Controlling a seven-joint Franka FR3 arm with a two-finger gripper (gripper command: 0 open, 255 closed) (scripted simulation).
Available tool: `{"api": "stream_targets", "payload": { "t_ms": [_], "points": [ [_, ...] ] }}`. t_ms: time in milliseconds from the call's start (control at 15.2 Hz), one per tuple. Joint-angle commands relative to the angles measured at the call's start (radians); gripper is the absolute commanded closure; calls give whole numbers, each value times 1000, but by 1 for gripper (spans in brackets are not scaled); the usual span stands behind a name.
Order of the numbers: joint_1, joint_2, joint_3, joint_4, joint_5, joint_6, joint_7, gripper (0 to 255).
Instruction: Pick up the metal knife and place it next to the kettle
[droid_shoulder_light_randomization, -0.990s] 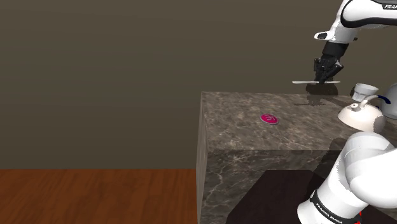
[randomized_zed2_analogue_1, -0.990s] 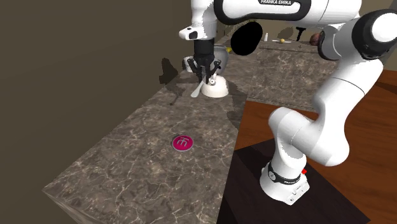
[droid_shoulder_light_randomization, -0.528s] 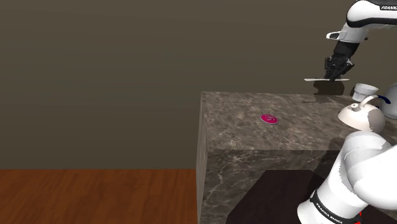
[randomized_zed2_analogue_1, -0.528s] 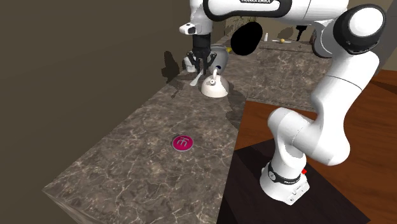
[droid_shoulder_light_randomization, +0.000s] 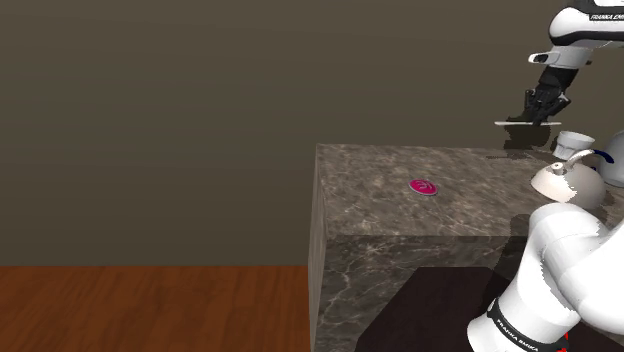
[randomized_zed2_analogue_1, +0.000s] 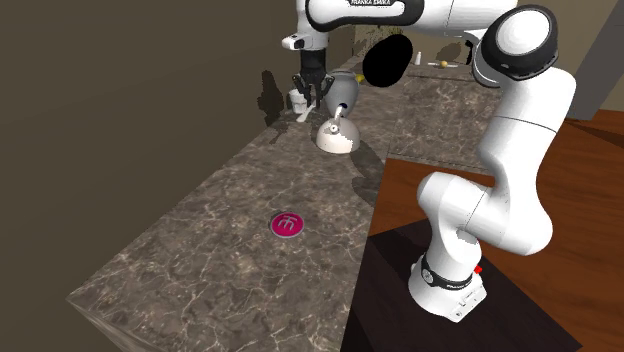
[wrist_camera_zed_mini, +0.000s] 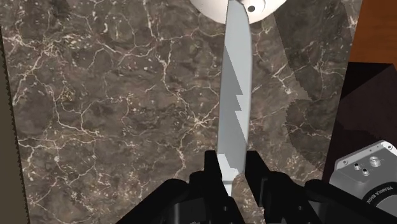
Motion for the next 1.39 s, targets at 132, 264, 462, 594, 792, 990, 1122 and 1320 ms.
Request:
{"api": "stream_targets", "payload": {
  "t_ms": [132, 264, 462, 594, 792, 990, 1122, 1320],
  "points": [
    [7, -8, -23, -35, -12, 40, 1, 255],
    [0, -14, -24, -63, -19, 65, 7, 255],
    [-8, -23, -29, -104, -29, 101, 15, 255],
    [-11, -28, -35, -130, -36, 125, 20, 255],
    [-12, -35, -46, -167, -47, 161, 27, 255],
    [-11, -41, -61, -202, -58, 197, 34, 255],
    [-8, -44, -73, -224, -65, 220, 39, 255],
    [-1, -49, -94, -255, -77, 256, 46, 255]
  ]
}}
